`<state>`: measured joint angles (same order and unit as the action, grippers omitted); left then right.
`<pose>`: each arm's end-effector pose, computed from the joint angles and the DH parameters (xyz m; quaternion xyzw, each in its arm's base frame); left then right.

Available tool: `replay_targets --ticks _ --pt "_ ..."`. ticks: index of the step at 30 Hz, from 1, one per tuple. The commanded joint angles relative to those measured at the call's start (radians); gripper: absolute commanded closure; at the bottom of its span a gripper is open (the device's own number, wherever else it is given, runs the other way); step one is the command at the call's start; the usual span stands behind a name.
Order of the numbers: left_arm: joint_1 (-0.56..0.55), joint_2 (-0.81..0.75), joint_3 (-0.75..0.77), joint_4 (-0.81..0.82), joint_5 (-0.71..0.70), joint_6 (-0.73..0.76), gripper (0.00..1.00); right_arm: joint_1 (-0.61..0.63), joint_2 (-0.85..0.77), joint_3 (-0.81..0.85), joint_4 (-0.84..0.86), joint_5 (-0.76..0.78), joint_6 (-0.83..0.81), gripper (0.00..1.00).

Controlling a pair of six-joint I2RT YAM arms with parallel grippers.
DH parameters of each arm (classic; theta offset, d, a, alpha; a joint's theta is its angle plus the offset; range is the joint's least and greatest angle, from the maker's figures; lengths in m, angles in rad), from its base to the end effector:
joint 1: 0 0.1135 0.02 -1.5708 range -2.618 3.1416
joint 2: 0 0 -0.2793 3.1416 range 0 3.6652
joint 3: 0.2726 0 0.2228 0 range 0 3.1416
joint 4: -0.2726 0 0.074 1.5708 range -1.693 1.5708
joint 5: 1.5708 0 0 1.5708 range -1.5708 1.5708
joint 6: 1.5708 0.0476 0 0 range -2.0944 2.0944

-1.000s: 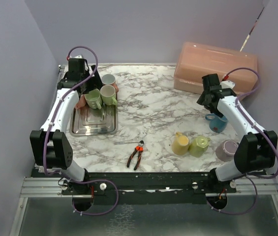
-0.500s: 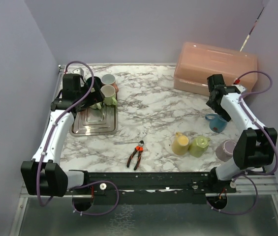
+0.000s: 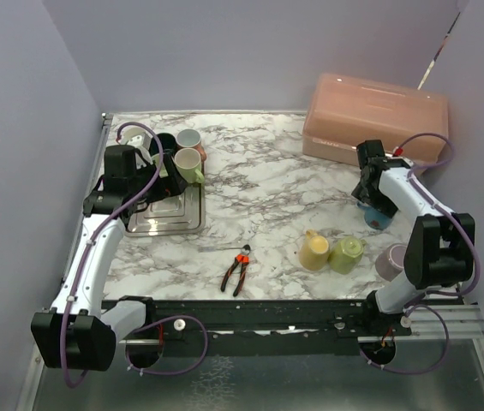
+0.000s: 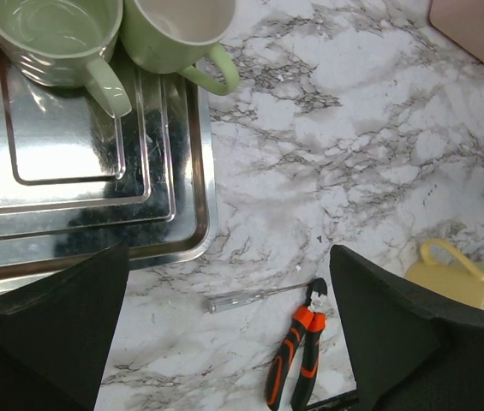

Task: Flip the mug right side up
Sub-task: Turn over the cup at the center of the board.

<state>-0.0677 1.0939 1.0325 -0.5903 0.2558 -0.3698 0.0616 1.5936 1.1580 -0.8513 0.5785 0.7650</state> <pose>0.2038 -0.0259 0.3355 -0.0778 0.8873 -0.2071 0.4046 0.2792 -0.0089 0.2473 0.3648 0.8768 -0.2041 0.2376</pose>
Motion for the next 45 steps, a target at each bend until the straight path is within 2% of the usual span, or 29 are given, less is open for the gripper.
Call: replay_targets --ticks 1,11,15,18,24,28,34,45 --pt "-0.003 -0.018 -0.006 -0.019 0.114 0.054 0.01 -0.009 -0.012 -0.016 0.103 -0.025 -0.079 0.14" --pt "-0.005 0.032 -0.002 0.027 0.155 0.04 0.01 -0.1 0.075 0.086 0.05 0.033 -0.131 0.09" --pt "-0.017 0.062 -0.001 0.076 0.168 0.027 0.01 -0.103 0.06 0.057 0.142 -0.04 -0.183 0.16" --pt "-0.048 0.097 0.006 0.135 0.16 0.005 0.01 -0.103 0.076 0.047 0.145 -0.078 -0.162 0.2" --pt "-0.145 0.204 0.064 0.319 0.142 -0.019 0.01 -0.103 0.039 -0.041 0.26 -0.132 -0.236 0.21" --pt "-0.209 0.326 0.187 0.339 0.117 0.021 0.01 -0.103 0.044 -0.017 0.217 -0.095 -0.217 0.12" --pt "-0.251 0.453 0.297 0.363 0.098 0.053 0.01 -0.103 -0.031 0.011 0.195 -0.023 -0.2 0.0" --pt "-0.304 0.53 0.341 0.386 0.072 0.067 0.01 -0.158 0.02 0.074 0.201 -0.031 -0.164 0.01"
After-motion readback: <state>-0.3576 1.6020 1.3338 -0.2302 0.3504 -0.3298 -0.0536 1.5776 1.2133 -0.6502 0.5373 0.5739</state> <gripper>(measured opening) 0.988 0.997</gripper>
